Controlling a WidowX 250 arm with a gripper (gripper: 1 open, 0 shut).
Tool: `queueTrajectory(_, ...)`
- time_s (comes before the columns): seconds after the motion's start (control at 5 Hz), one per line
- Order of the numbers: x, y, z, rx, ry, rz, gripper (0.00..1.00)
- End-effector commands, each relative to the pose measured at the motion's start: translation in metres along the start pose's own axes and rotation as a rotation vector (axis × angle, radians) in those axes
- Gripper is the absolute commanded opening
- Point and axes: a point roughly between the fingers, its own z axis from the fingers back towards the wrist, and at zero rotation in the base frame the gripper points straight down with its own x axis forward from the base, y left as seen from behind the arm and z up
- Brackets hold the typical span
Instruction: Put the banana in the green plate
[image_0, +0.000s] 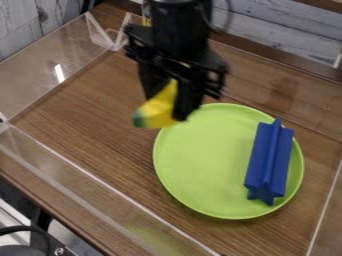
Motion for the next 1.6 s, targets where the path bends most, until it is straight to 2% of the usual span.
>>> queueTrajectory(0.0, 0.005, -0.022, 0.001, -0.001, -0.045, 0.022, 0.00)
queueTrajectory(0.2, 0.003, -0.038, -0.007, -0.001, -0.052, 0.027, 0.00)
queueTrajectory(0.8, 0.003, -0.033, -0.038, -0.012, -0.088, 0.034, 0.00)
queueTrajectory(1.4, 0.004, -0.028, -0.045, -0.043, -0.095, 0.025, 0.00)
